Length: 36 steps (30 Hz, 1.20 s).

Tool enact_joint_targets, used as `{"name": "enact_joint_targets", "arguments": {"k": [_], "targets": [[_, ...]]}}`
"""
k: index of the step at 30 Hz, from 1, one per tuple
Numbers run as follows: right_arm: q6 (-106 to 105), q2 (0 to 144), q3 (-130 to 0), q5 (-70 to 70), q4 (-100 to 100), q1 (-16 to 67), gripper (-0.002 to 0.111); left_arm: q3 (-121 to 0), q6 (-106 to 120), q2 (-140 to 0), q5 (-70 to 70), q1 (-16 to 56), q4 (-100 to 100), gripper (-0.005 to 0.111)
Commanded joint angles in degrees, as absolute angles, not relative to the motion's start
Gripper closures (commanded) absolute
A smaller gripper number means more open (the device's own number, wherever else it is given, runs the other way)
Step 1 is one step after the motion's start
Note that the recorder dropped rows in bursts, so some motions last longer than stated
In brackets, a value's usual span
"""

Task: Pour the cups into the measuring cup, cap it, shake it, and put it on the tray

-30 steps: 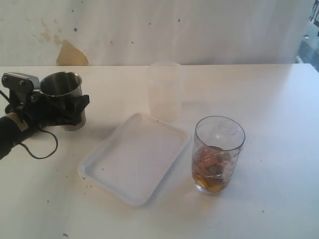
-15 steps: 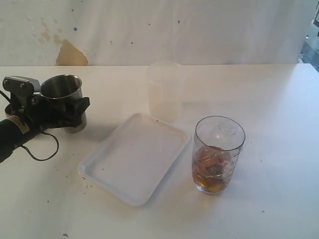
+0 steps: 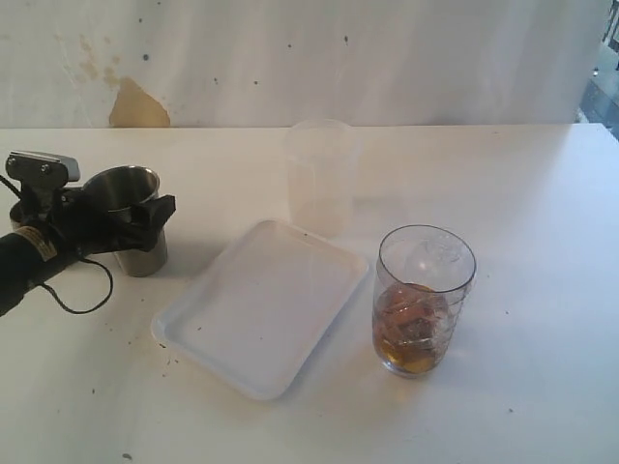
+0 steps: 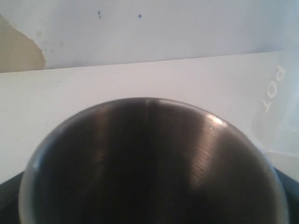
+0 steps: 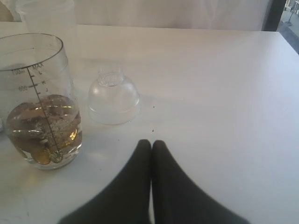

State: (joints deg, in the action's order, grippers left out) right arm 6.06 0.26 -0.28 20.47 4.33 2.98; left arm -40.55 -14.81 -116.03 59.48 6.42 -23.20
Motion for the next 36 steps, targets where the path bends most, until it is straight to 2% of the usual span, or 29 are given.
{"name": "enact_joint_targets", "arguments": {"k": [1,13,19,29,32,34,36], "targets": [[6.3,0.0,0.0,20.1,4.5,2.6,0.108,-40.7,-14.6,-114.4,59.9,6.4,-22.7,0.018],[6.3,0.0,0.0,20.1,4.5,2.6,0.108,-40.7,-14.6,-111.4,59.7,6.4,-22.7,0.018],[6.3,0.0,0.0,20.1,4.5,2.6,0.108,-40.7,-13.5,-111.0,66.8,6.4,-22.1,0.018],[6.3,0.0,0.0,20.1,4.5,2.6,0.108,-40.7,-12.0,-99.3,61.2,6.3,-19.7,0.018],[6.3,0.0,0.0,20.1,4.5,2.6,0.108,-40.7,-12.0,-94.1,54.0,6.3,-18.4,0.029],[6.3,0.0,0.0,20.1,4.5,2.6,0.108,-40.7,-12.0,-90.2,47.9,6.3,-17.9,0.044],[6.3,0.0,0.0,20.1,4.5,2.6,0.108,-40.7,-12.0,-85.8,40.6,6.3,-17.8,0.064]]}}
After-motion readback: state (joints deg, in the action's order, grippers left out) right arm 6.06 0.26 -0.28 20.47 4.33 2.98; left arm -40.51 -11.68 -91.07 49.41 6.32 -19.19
